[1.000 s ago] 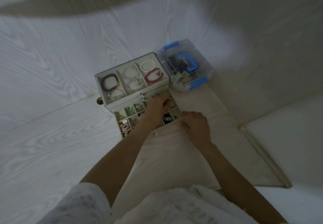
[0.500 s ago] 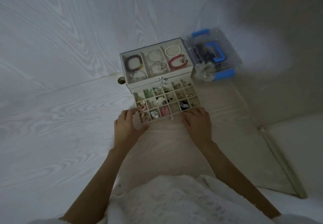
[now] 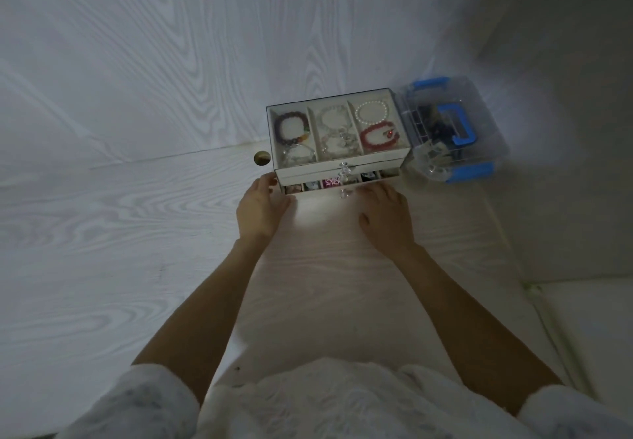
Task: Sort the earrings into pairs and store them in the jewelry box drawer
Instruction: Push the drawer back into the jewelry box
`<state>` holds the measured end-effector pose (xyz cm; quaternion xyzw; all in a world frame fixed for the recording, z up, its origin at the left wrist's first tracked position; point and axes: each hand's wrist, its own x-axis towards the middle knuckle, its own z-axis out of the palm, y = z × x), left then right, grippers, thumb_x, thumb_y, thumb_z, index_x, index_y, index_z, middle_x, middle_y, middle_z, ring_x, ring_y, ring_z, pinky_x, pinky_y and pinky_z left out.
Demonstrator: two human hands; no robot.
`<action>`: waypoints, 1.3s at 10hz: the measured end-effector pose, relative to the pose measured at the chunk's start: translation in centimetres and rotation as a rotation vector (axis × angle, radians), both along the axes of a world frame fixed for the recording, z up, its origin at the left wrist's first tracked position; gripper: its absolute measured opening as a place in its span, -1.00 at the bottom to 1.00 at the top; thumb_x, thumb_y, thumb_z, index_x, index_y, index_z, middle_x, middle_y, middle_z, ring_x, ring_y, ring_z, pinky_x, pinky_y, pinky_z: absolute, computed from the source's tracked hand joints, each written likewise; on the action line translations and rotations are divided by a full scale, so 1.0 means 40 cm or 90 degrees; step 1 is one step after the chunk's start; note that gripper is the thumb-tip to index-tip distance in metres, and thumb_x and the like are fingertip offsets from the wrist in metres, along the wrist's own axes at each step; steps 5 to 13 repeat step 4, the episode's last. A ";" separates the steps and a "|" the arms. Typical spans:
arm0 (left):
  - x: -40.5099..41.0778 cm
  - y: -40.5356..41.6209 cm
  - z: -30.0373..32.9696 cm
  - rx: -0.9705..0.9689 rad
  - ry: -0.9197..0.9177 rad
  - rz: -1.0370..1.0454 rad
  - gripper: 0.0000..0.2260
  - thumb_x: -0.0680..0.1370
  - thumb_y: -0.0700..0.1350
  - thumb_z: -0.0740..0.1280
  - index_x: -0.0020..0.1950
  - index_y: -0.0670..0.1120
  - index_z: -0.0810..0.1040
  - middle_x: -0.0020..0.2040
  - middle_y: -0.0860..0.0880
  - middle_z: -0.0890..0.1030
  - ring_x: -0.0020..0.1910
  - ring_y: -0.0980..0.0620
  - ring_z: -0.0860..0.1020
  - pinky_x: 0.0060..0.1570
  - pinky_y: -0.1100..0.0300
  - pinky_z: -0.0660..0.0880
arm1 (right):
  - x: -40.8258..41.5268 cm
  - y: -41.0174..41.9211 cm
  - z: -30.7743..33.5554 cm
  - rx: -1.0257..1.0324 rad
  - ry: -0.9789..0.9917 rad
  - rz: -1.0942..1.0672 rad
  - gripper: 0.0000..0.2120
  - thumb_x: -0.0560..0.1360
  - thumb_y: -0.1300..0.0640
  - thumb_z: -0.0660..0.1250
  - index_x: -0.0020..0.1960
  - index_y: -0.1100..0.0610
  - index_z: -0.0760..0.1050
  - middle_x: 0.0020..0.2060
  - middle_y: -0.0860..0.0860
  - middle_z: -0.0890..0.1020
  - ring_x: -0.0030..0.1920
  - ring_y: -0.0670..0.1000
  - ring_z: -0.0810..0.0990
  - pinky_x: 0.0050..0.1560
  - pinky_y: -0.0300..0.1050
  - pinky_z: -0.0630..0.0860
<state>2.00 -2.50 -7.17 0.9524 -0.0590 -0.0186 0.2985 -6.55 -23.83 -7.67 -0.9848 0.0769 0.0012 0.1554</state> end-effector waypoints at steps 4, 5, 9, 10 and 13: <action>0.022 0.006 0.020 -0.014 0.014 0.009 -0.81 0.51 -0.03 0.34 0.09 -0.06 0.54 -0.06 0.01 0.67 -0.06 0.01 0.61 -0.08 0.11 0.50 | 0.017 0.005 0.031 0.051 0.019 0.027 -0.56 0.50 0.16 0.22 0.38 0.12 0.30 0.35 0.05 0.36 0.39 0.08 0.24 0.35 0.04 0.21; 0.022 0.006 0.020 -0.014 0.014 0.009 -0.81 0.51 -0.03 0.34 0.09 -0.06 0.54 -0.06 0.01 0.67 -0.06 0.01 0.61 -0.08 0.11 0.50 | 0.017 0.005 0.031 0.051 0.019 0.027 -0.56 0.50 0.16 0.22 0.38 0.12 0.30 0.35 0.05 0.36 0.39 0.08 0.24 0.35 0.04 0.21; 0.022 0.006 0.020 -0.014 0.014 0.009 -0.81 0.51 -0.03 0.34 0.09 -0.06 0.54 -0.06 0.01 0.67 -0.06 0.01 0.61 -0.08 0.11 0.50 | 0.017 0.005 0.031 0.051 0.019 0.027 -0.56 0.50 0.16 0.22 0.38 0.12 0.30 0.35 0.05 0.36 0.39 0.08 0.24 0.35 0.04 0.21; 0.022 0.006 0.020 -0.014 0.014 0.009 -0.81 0.51 -0.03 0.34 0.09 -0.06 0.54 -0.06 0.01 0.67 -0.06 0.01 0.61 -0.08 0.11 0.50 | 0.017 0.005 0.031 0.051 0.019 0.027 -0.56 0.50 0.16 0.22 0.38 0.12 0.30 0.35 0.05 0.36 0.39 0.08 0.24 0.35 0.04 0.21; 0.022 0.006 0.020 -0.014 0.014 0.009 -0.81 0.51 -0.03 0.34 0.09 -0.06 0.54 -0.06 0.01 0.67 -0.06 0.01 0.61 -0.08 0.11 0.50 | 0.017 0.005 0.031 0.051 0.019 0.027 -0.56 0.50 0.16 0.22 0.38 0.12 0.30 0.35 0.05 0.36 0.39 0.08 0.24 0.35 0.04 0.21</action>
